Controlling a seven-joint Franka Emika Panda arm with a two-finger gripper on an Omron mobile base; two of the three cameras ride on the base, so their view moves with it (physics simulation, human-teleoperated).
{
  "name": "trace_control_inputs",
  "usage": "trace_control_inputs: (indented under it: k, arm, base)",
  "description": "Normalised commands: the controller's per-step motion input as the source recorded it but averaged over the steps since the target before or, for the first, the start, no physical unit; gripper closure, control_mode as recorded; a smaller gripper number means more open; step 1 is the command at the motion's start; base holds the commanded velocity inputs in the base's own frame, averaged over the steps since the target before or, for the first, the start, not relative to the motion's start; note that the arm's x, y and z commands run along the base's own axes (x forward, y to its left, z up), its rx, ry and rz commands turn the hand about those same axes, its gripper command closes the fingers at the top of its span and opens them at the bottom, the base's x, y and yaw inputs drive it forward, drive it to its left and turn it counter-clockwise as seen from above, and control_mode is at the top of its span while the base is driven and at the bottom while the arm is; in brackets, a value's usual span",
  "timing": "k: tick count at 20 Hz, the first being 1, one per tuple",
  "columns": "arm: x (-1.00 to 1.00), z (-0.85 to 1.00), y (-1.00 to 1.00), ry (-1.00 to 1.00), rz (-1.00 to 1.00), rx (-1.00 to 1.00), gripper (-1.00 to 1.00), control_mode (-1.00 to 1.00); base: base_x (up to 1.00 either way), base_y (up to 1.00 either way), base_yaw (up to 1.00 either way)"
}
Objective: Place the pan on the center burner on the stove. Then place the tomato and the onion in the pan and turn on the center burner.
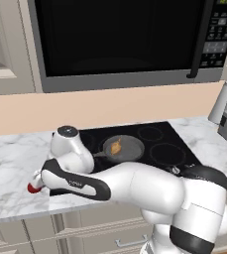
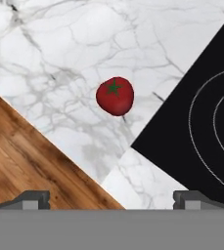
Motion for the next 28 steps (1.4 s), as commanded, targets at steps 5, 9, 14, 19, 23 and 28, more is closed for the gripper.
trace_control_inputs:
  k: [5,9,14,19,23,28]
  arm:
    - [0.04,-0.06,0.16,0.02,0.0,-0.02,-1.0,-1.0]
    - [0.11,-0.06,0.02,0.0,0.0,0.0,-1.0,-1.0]
    - [0.15,-0.19,0.0,0.0,0.0,0.0,-1.0,-1.0]
    - [0.08,-0.2,0.02,0.0,0.0,-0.02,-1.0,-1.0]
    - [0.08,-0.15,0.04,0.0,0.0,-0.02,-1.0,-1.0]
    - [0.11,-0.13,0.04,0.0,0.0,-0.01,-1.0,-1.0]
  base:
    - [0.0,0.0,0.0]
    - [0.0,0.0,0.0]
    - [0.0,0.0,0.0]
    - [0.0,0.0,0.0]
    - [0.0,0.0,0.0]
    - [0.0,0.0,0.0]
